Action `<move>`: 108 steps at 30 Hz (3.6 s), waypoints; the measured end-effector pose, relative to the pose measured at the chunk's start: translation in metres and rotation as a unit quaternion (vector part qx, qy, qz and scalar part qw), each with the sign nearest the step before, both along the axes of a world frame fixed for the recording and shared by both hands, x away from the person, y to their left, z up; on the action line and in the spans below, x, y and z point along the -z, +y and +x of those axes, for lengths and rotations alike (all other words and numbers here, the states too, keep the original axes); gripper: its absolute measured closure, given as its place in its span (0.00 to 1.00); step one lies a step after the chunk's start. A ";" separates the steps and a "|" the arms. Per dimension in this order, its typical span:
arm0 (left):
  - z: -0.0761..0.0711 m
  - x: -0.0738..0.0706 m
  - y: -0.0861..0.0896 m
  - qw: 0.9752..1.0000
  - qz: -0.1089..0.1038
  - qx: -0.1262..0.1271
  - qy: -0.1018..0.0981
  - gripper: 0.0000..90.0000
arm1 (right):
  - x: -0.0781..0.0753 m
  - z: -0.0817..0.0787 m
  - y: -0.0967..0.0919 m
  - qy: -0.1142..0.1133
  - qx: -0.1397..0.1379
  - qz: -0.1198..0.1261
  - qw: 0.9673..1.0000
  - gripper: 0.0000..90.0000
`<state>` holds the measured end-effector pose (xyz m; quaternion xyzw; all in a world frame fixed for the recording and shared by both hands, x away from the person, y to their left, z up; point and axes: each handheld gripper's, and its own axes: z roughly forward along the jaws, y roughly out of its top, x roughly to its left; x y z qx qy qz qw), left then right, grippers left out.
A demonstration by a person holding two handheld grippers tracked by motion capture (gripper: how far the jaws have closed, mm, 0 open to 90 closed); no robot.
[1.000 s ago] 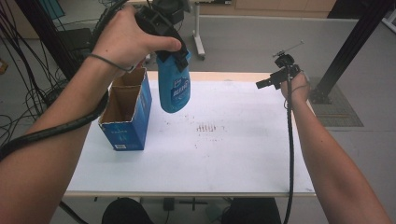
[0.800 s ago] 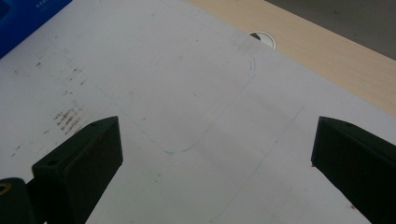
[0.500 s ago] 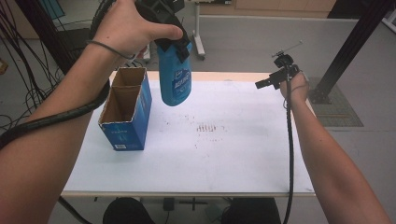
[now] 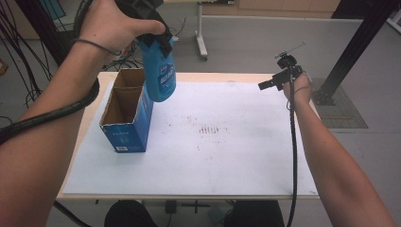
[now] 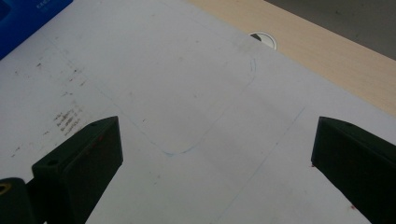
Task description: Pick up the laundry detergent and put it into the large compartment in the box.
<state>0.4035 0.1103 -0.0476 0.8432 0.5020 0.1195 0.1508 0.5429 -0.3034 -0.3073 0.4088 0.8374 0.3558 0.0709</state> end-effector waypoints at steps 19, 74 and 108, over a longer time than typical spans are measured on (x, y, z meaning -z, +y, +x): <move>0.018 0.007 0.076 0.991 0.000 -0.136 -0.010 0.42 | 0.000 -0.001 0.002 -0.002 -0.001 0.002 1.000 0.02; 0.029 0.101 0.121 0.981 -0.012 -0.188 0.045 0.42 | 0.003 0.000 0.005 0.003 -0.001 -0.001 1.000 0.02; 0.034 0.173 0.119 0.978 -0.001 -0.195 0.075 0.42 | 0.002 -0.002 0.001 0.005 0.003 -0.003 1.000 0.02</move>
